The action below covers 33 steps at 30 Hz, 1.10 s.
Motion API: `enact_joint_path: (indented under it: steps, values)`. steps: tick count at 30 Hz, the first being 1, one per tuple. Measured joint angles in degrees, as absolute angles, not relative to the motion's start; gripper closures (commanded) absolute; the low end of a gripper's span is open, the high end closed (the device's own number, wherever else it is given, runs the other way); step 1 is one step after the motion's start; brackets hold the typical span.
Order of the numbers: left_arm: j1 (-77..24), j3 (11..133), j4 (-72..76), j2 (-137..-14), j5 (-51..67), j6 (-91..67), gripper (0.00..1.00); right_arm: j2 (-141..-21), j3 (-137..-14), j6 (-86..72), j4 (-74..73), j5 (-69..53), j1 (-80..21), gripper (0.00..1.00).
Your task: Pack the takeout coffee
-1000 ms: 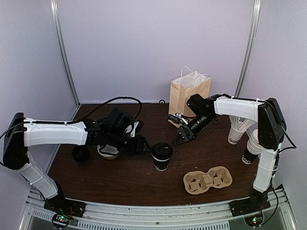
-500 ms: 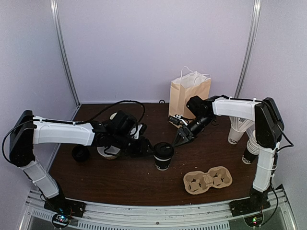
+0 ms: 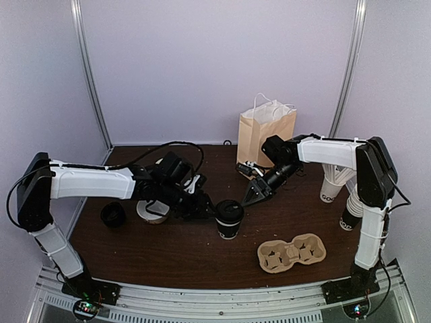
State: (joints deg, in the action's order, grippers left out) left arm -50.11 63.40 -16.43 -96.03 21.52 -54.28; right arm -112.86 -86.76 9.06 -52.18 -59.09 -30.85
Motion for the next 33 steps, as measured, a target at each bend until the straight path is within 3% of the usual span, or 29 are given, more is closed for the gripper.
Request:
enact_joint_path:
  steps: [17, 33]
  values:
    - [-49.4, 66.3, -21.2, -99.0, 23.5, -49.3, 0.56, -109.9, -85.7, 9.9, -51.4, -50.7, -33.4, 0.58]
    - [-49.1, 67.2, -24.4, -100.2, 22.3, -45.4, 0.57, -112.0, -87.1, 9.2, -53.0, -54.5, -33.4, 0.55]
